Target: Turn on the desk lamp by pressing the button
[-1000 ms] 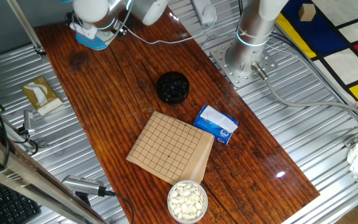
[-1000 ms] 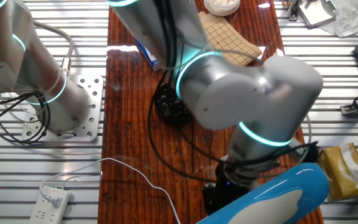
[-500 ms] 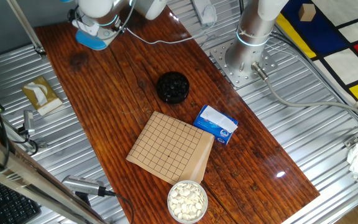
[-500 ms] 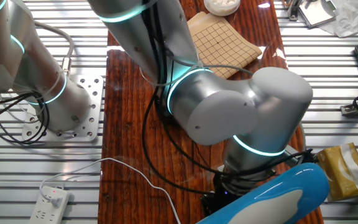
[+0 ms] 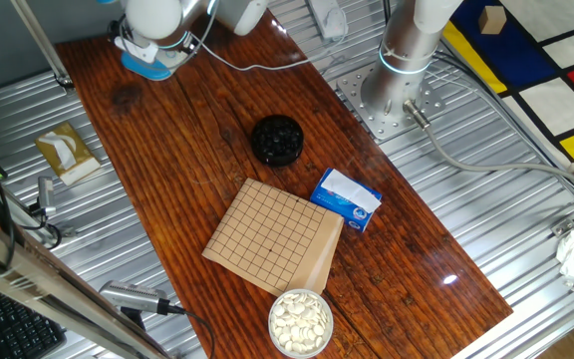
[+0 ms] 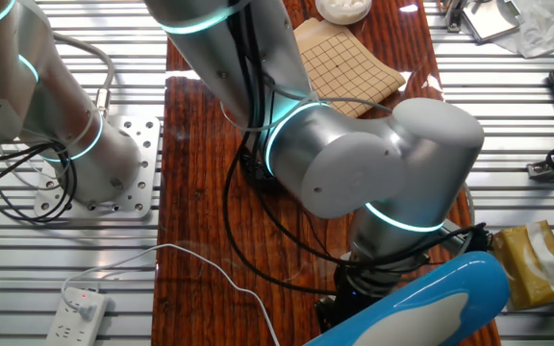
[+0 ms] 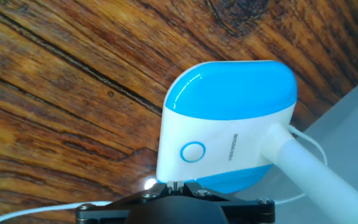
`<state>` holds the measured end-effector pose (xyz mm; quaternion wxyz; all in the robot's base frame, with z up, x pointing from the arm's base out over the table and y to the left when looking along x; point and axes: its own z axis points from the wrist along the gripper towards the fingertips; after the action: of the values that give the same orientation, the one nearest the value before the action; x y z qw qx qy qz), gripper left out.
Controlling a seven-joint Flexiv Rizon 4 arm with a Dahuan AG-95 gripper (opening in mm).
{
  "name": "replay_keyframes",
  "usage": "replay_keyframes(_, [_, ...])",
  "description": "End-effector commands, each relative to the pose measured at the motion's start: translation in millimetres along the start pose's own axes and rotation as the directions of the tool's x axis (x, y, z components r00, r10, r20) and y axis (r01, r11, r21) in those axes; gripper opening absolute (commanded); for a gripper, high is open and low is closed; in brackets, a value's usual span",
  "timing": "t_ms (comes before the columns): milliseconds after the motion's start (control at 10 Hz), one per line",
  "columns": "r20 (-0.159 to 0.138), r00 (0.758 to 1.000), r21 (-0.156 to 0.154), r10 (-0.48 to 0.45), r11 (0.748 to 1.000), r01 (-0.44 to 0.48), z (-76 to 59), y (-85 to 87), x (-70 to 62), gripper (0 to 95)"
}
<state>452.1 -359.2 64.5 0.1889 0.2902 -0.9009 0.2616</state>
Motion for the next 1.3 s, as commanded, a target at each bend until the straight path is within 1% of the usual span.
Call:
replay_keyframes(100, [0.003,1.0,0.006,0.0,1.0,0.0,1.3,-1.0,-1.5,0.0])
replay_keyframes(400, [0.011,1.0,0.012,-0.004,1.0,0.004,4.9,-3.3,-5.7,0.0])
replay_keyframes(900, [0.016,1.0,0.022,-0.013,1.0,0.012,8.8,-8.8,-11.0,0.0])
replay_keyframes(1300, [0.024,0.999,0.028,-0.024,0.999,0.023,14.8,-12.1,-11.9,0.0])
